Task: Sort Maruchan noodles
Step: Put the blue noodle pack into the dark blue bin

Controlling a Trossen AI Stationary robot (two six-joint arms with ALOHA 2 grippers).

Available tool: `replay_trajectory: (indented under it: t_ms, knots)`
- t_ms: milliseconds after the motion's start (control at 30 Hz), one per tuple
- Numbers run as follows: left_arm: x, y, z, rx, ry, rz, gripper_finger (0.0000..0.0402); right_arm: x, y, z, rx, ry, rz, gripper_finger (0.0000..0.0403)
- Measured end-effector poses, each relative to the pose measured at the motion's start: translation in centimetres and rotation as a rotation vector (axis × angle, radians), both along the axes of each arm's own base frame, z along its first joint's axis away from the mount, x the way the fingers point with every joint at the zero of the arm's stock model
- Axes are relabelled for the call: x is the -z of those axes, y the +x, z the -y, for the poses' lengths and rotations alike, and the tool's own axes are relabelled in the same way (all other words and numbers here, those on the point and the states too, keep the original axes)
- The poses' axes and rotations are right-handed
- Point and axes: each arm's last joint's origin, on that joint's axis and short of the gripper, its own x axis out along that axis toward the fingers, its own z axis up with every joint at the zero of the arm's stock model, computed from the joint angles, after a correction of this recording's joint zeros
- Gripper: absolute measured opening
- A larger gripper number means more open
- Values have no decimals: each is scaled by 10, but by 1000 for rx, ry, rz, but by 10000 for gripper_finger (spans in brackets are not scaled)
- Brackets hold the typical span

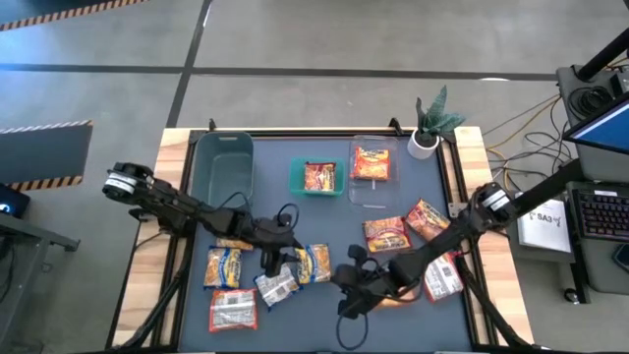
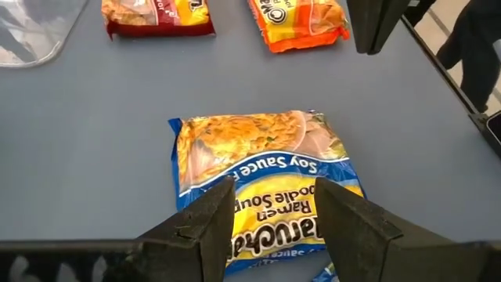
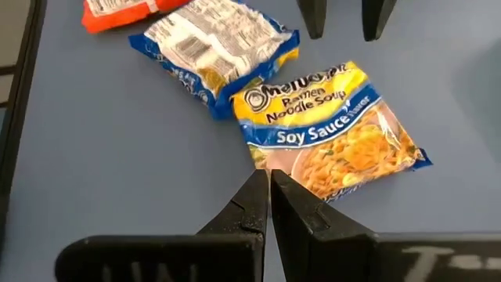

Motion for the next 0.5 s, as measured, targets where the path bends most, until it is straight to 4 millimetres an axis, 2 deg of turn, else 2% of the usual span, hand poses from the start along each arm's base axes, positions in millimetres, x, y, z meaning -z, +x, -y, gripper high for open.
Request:
replay_trajectory:
  t_ms: [200, 400, 500]
  knots:
    - [0, -1, 3, -1, -12, -1, 160, 14, -5, -3, -21, 32, 92, 9]
    - [-1, 0, 5, -15, -3, 17, 160, 32, -9, 7, -33, 53, 209, 9]
    - [-2, 0, 5, -23, 0, 28, 160, 40, -5, 9, -23, 73, 256, 9]
